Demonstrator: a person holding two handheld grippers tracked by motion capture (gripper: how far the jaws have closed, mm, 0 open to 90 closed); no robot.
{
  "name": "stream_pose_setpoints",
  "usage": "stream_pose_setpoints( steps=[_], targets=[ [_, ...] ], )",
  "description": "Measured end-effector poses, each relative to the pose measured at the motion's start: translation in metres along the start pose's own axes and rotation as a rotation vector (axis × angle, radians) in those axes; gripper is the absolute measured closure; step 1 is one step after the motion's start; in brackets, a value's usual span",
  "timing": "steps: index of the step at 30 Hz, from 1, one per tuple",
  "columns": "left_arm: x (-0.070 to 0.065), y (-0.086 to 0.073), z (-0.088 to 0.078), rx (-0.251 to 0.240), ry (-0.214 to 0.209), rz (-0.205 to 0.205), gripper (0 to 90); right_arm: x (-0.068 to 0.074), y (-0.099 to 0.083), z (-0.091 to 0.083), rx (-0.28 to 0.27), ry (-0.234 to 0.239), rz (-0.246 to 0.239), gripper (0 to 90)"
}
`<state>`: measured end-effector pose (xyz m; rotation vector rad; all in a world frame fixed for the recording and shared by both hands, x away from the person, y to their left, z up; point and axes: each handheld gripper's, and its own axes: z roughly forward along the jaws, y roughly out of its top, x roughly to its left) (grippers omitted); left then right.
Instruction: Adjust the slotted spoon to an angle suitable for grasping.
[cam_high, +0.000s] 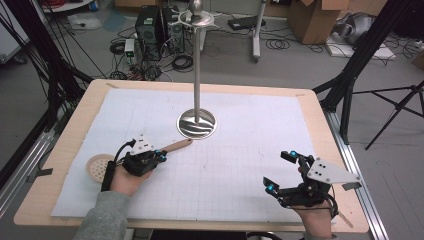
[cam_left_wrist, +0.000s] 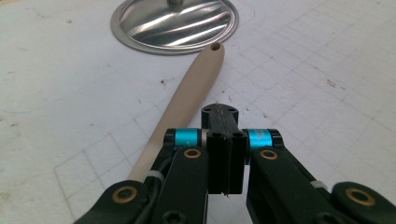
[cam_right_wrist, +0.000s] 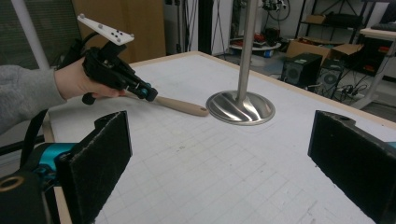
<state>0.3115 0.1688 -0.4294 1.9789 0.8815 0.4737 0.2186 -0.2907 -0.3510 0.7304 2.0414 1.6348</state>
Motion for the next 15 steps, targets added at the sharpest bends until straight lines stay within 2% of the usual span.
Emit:
stream_pose_setpoints(
  steps=[5, 7, 11, 12, 15],
  targets=[
    [0.001, -0.001, -0.013, -0.01, -0.007, 0.007, 89.8, 0.002, 0.001, 0.0, 0.003, 0.001, 0.003, 4.9],
    [0.004, 0.001, -0.024, -0.003, -0.017, 0.029, 89.8, 0.001, 0.0, 0.001, 0.003, 0.002, -0.002, 4.9],
    [0.009, 0.001, -0.035, 0.008, -0.021, 0.04, 89.4, 0.001, 0.0, 0.001, 0.01, 0.003, 0.007, 4.9],
    [0.012, 0.001, -0.042, 0.016, -0.008, 0.052, 87.5, 0.001, 0.0, 0.002, 0.009, 0.004, 0.002, 4.9],
    [0.016, 0.002, -0.048, 0.028, -0.024, 0.063, 80.4, 0.001, 0.0, 0.003, 0.011, 0.002, 0.0, 4.9]
  ],
)
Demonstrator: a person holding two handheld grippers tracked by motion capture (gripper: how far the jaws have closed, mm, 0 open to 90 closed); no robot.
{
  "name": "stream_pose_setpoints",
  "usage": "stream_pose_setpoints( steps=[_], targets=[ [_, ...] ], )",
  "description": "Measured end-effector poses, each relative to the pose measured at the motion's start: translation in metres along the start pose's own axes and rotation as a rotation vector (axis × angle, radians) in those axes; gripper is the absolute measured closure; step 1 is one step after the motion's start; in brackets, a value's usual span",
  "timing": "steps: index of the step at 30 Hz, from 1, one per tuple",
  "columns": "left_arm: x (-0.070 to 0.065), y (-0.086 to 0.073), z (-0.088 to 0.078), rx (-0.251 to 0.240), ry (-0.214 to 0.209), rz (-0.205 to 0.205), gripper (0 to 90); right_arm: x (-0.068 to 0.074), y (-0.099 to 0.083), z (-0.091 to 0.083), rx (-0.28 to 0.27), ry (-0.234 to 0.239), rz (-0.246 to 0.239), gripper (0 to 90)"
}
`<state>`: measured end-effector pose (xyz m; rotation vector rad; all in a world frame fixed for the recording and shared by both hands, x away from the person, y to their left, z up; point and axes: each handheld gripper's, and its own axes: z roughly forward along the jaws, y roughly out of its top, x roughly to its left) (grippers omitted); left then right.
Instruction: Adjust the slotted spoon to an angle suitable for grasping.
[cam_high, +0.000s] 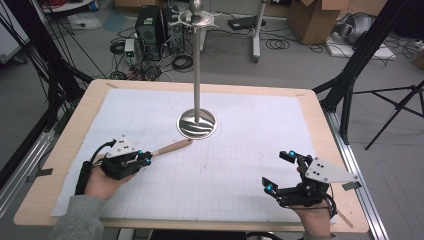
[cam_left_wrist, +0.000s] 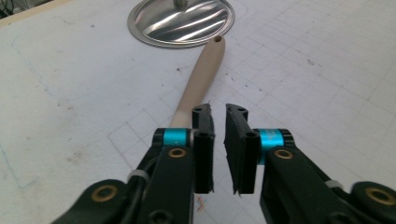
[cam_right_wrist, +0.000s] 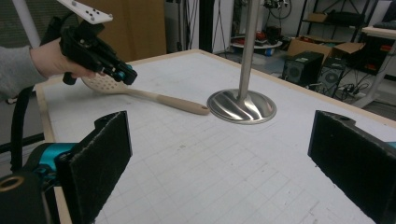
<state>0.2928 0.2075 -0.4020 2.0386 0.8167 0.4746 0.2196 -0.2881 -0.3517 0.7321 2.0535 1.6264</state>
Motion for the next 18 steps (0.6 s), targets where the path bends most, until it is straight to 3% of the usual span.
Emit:
stream_pose_setpoints(
  steps=[7, 12, 14, 18],
  targets=[
    [0.014, 0.005, -0.022, 0.007, -0.017, 0.035, 63.5, 0.001, 0.0, 0.003, 0.005, 0.008, 0.0, 4.9],
    [0.021, 0.005, -0.028, 0.0, -0.038, 0.063, 53.6, 0.0, 0.0, 0.004, 0.007, 0.009, -0.004, 4.9],
    [0.026, 0.005, -0.03, 0.005, -0.065, 0.094, 48.1, 0.0, 0.0, 0.003, 0.007, 0.011, 0.0, 4.9],
    [0.032, 0.004, -0.032, 0.013, -0.089, 0.099, 40.1, 0.0, 0.0, 0.003, 0.003, 0.007, 0.001, 4.9]
  ],
)
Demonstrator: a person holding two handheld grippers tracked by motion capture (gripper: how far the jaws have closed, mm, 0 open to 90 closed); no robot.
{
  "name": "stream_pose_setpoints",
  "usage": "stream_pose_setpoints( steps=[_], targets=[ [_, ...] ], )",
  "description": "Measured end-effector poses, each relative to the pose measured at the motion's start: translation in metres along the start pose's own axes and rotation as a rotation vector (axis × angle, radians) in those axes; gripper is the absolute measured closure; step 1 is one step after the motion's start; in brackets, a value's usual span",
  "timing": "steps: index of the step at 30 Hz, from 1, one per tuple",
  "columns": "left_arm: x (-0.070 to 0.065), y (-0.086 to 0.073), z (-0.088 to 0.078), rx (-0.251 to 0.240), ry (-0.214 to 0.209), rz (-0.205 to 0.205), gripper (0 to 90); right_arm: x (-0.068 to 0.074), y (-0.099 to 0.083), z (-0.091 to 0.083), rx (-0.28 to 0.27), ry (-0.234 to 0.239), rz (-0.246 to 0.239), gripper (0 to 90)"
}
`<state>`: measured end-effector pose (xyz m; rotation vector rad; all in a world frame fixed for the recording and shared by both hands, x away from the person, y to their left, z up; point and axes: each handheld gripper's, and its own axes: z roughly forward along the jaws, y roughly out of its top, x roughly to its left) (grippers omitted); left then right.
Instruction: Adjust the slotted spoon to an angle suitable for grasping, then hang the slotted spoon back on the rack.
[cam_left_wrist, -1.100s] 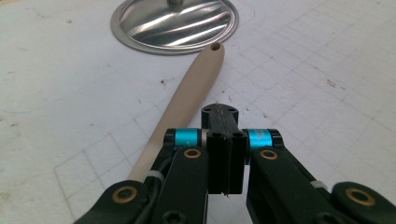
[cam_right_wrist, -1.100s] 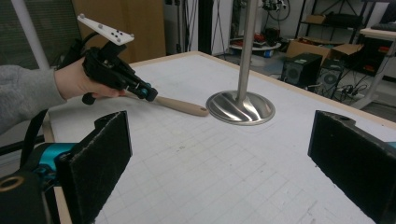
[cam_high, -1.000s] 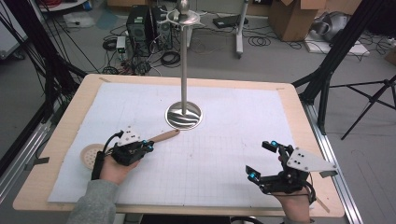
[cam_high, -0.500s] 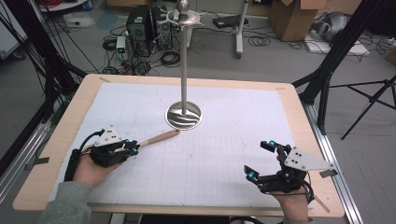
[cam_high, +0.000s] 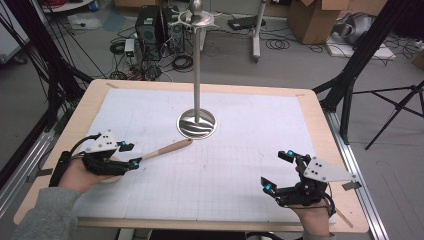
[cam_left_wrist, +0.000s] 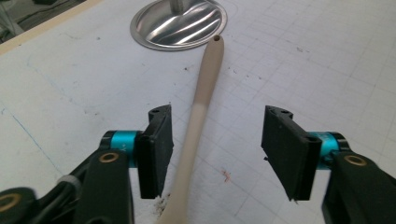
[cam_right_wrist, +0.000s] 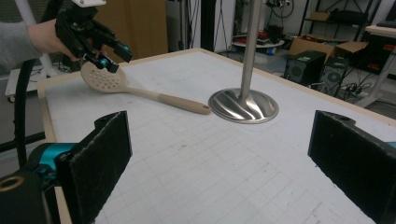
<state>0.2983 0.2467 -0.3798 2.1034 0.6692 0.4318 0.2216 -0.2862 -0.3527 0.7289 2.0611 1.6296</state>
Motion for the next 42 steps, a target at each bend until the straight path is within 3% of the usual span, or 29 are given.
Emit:
stream_pose_setpoints(
  steps=[3, 7, 9, 14, 18, 37, 42],
  targets=[
    [0.009, -0.001, -0.003, -0.002, -0.055, 0.013, 32.4, 0.0, 0.0, 0.0, -0.002, -0.001, -0.004, 4.9],
    [0.015, -0.001, -0.004, -0.002, -0.086, 0.034, 25.9, 0.0, -0.001, 0.0, 0.005, 0.002, 0.005, 4.9],
    [0.021, -0.001, -0.002, 0.017, -0.118, 0.005, 15.5, 0.0, -0.001, 0.0, 0.007, 0.001, 0.001, 4.9],
    [0.028, -0.001, 0.001, 0.025, -0.14, -0.02, 11.5, 0.0, -0.001, -0.001, 0.008, 0.001, 0.004, 4.9],
    [0.033, 0.0, 0.003, 0.027, -0.165, -0.025, 11.6, 0.0, -0.001, -0.002, 0.006, -0.001, 0.004, 4.9],
    [0.037, 0.001, 0.026, 0.124, -0.145, 0.016, 16.1, 0.0, 0.0, -0.005, 0.003, 0.001, -0.004, 4.9],
    [0.038, -0.001, 0.033, 0.155, -0.148, 0.022, 20.9, 0.0, 0.0, -0.005, 0.001, 0.001, -0.002, 4.9]
  ],
)
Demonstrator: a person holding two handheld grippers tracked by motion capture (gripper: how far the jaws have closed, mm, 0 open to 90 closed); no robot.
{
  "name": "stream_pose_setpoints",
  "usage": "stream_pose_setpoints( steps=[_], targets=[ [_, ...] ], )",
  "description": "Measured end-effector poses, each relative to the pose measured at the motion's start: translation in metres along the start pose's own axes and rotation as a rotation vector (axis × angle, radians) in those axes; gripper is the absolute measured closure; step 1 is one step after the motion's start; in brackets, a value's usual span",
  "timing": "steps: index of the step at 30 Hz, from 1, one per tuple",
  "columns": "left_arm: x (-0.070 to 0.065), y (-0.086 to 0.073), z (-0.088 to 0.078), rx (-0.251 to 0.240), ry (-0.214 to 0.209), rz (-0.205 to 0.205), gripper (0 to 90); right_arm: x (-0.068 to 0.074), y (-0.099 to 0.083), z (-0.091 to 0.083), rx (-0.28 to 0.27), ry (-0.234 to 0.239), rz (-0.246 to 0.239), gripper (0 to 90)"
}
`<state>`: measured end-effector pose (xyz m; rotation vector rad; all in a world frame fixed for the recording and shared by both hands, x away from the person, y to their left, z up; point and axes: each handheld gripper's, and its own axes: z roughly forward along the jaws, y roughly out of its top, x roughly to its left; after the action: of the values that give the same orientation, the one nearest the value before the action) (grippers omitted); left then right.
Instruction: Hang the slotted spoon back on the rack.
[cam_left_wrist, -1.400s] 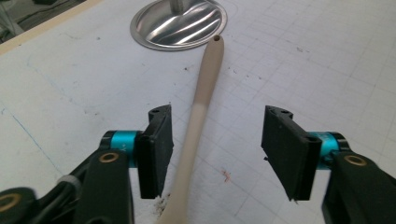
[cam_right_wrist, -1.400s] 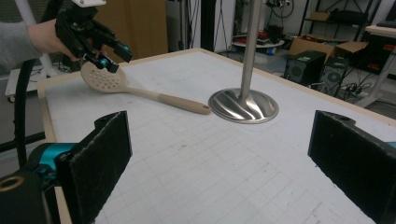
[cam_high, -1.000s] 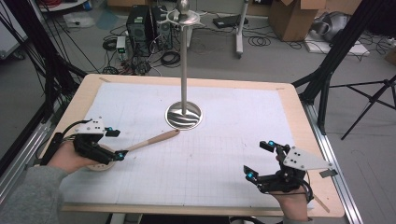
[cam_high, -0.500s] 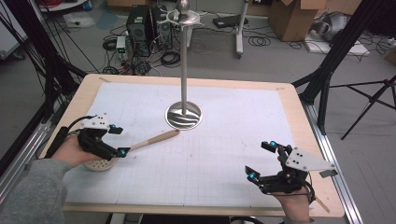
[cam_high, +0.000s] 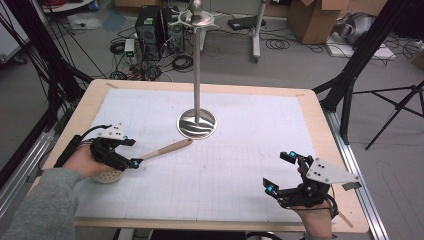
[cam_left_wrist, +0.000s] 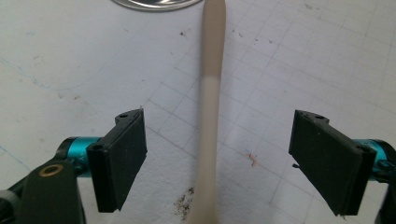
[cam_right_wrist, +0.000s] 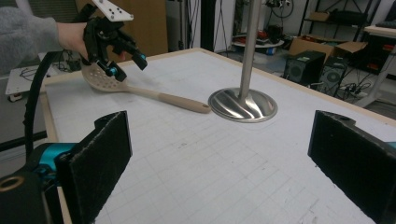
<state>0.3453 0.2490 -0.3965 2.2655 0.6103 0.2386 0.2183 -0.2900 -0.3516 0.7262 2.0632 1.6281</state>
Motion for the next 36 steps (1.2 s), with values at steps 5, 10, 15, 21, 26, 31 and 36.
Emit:
stream_pose_setpoints(
  steps=[5, 10, 15, 21, 26, 31, 36],
  targets=[
    [0.001, -0.001, 0.006, 0.03, -0.017, 0.004, 24.9, -0.001, 0.0, -0.001, -0.001, -0.003, -0.001, 4.9],
    [0.003, -0.002, 0.012, 0.061, -0.019, -0.007, 28.1, 0.0, 0.0, -0.001, 0.001, -0.002, 0.002, 5.0],
    [0.002, -0.001, 0.016, 0.103, -0.016, -0.002, 34.2, 0.0, 0.0, -0.001, -0.003, 0.0, -0.003, 4.9],
    [0.006, -0.001, 0.018, 0.125, -0.007, -0.008, 44.0, -0.001, 0.0, -0.001, -0.003, 0.002, -0.006, 5.0],
    [0.008, -0.002, 0.019, 0.145, -0.019, -0.021, 50.7, -0.001, 0.0, -0.002, -0.004, 0.002, -0.005, 4.9],
    [0.007, -0.003, 0.022, 0.162, -0.009, -0.009, 54.2, -0.001, 0.0, -0.004, -0.008, -0.001, -0.003, 5.0],
    [0.007, -0.003, 0.026, 0.198, -0.008, 0.012, 55.9, -0.001, 0.0, -0.004, -0.008, -0.001, -0.002, 4.9]
  ],
)
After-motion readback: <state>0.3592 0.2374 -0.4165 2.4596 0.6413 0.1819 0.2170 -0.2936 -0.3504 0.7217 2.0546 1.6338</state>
